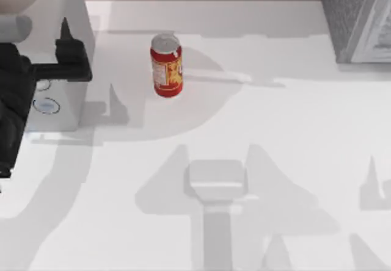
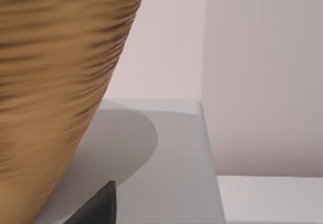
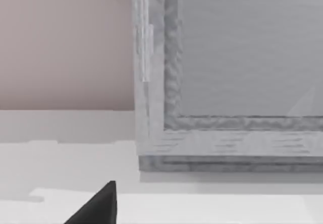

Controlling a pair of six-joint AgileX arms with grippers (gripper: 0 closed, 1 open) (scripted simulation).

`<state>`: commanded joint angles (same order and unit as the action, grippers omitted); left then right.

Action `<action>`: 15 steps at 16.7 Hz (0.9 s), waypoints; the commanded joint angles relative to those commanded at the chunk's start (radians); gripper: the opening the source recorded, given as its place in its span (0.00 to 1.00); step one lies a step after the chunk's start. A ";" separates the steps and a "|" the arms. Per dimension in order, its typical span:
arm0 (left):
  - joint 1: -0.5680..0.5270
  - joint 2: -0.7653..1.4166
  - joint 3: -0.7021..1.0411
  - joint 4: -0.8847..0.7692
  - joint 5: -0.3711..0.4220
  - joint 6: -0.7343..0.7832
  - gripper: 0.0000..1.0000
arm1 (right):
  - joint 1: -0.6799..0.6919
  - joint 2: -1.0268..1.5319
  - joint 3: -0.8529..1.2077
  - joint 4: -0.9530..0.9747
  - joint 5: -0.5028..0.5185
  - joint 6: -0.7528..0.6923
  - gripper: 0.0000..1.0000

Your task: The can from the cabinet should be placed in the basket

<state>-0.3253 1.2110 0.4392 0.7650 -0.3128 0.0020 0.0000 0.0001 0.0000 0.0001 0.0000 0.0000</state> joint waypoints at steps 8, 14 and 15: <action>-0.206 0.751 0.278 0.481 -0.191 0.012 1.00 | 0.000 0.000 0.000 0.000 0.000 0.000 1.00; -0.314 1.141 0.423 0.731 -0.290 0.013 1.00 | 0.000 0.000 0.000 0.000 0.000 0.000 1.00; -0.326 1.183 0.438 0.758 -0.301 0.013 1.00 | 0.000 0.000 0.000 0.000 0.000 0.000 1.00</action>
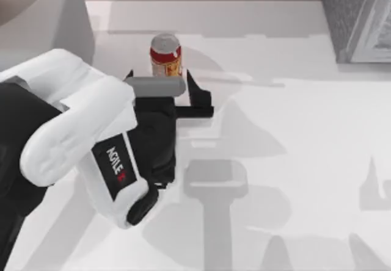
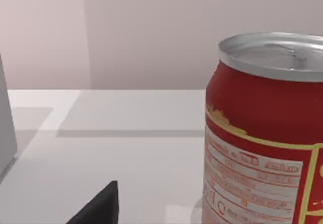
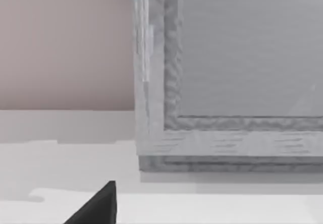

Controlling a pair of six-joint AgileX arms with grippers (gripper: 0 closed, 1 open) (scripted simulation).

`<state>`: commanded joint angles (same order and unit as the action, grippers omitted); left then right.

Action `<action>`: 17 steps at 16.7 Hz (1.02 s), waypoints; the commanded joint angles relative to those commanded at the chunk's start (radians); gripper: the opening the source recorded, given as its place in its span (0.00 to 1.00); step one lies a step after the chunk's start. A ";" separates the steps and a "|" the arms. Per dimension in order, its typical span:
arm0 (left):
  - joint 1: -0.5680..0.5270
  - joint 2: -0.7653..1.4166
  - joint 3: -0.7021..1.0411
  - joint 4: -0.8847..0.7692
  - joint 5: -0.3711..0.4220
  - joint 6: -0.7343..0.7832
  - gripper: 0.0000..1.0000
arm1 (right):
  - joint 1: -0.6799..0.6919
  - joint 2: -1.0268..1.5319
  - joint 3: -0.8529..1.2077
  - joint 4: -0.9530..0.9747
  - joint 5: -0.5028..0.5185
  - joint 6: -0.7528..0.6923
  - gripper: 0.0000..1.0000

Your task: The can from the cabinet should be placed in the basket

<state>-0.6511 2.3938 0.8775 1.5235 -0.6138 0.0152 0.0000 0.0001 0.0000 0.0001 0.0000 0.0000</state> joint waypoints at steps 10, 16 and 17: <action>-0.018 0.088 0.033 0.053 -0.020 -0.001 1.00 | 0.000 0.000 0.000 0.000 0.000 0.000 1.00; 0.043 0.140 0.212 -0.071 0.045 -0.002 1.00 | 0.000 0.000 0.000 0.000 0.000 0.000 1.00; 0.055 0.150 0.248 -0.096 0.057 -0.002 1.00 | 0.000 0.000 0.000 0.000 0.000 0.000 1.00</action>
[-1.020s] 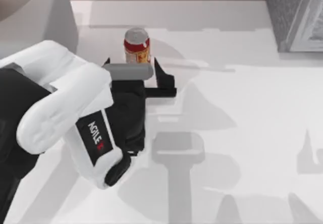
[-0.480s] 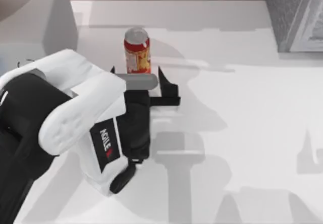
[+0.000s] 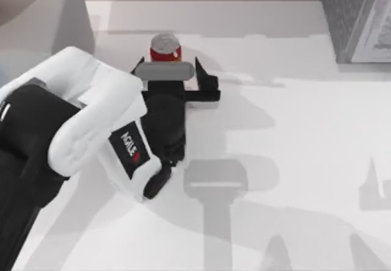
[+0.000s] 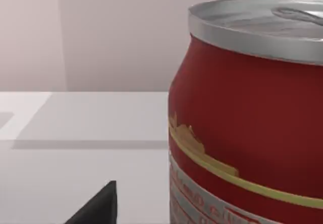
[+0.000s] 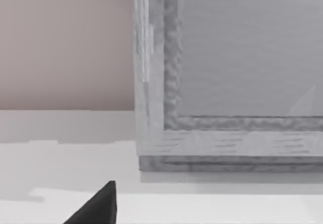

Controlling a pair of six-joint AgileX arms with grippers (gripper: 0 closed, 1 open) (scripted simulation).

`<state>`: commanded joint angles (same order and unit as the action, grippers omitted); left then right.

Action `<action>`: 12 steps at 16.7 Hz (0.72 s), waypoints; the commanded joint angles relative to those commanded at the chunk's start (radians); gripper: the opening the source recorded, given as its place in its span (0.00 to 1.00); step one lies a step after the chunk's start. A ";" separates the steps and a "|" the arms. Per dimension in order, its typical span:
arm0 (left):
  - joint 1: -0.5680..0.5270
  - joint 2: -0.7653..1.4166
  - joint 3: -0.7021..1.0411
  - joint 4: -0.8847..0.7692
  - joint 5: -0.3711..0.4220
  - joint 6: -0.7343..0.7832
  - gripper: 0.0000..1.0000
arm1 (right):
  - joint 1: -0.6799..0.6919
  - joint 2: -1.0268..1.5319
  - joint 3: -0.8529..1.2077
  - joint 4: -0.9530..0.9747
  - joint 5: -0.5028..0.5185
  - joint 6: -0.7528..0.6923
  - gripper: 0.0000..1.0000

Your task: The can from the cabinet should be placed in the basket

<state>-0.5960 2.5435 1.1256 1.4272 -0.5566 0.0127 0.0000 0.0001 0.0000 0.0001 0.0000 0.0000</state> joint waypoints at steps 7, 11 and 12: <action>0.021 0.014 0.053 -0.042 0.021 0.000 0.92 | 0.000 0.000 0.000 0.000 0.000 0.000 1.00; 0.021 0.014 0.053 -0.042 0.021 0.000 0.62 | 0.000 0.000 0.000 0.000 0.000 0.000 1.00; 0.021 0.014 0.053 -0.042 0.021 0.000 0.55 | 0.000 0.000 0.000 0.000 0.000 0.000 1.00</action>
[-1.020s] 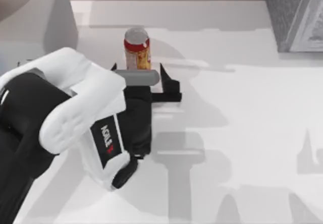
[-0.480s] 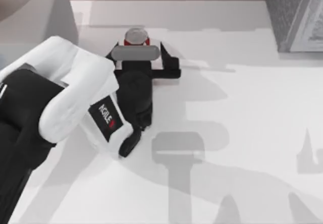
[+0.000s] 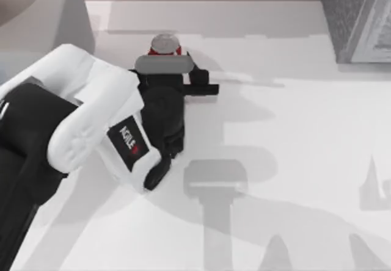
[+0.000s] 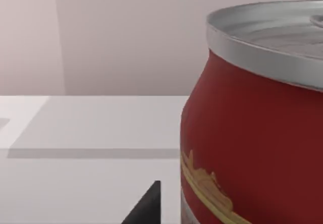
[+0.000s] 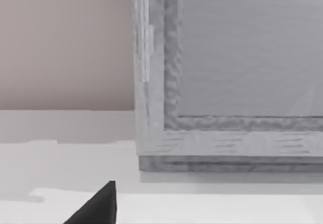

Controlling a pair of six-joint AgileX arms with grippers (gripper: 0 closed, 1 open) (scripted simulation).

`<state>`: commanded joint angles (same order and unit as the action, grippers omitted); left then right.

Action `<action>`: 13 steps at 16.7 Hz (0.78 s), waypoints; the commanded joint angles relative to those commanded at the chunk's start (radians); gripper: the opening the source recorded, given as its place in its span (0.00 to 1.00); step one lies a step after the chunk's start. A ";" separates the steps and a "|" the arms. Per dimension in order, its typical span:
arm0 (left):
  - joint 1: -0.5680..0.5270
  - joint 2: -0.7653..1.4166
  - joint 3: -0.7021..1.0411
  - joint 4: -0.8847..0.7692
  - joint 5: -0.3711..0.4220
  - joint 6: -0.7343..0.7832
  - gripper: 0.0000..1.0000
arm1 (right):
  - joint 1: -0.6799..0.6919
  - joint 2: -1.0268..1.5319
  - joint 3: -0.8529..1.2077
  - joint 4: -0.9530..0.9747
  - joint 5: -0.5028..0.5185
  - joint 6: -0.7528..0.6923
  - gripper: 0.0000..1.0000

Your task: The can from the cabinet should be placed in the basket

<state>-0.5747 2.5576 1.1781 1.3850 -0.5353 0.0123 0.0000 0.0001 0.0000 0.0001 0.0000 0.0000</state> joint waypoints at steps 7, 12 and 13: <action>0.000 0.000 0.000 0.000 0.000 0.000 0.02 | 0.000 0.000 0.000 0.000 0.000 0.000 1.00; 0.000 0.000 0.000 0.000 0.000 0.000 0.00 | 0.000 0.000 0.000 0.000 0.000 0.000 1.00; 0.000 0.000 0.000 0.000 0.000 0.000 0.00 | 0.000 0.000 0.000 0.000 0.000 0.000 1.00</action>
<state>-0.5747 2.5576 1.1781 1.3850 -0.5353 0.0123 0.0000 0.0001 0.0000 0.0001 0.0000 0.0000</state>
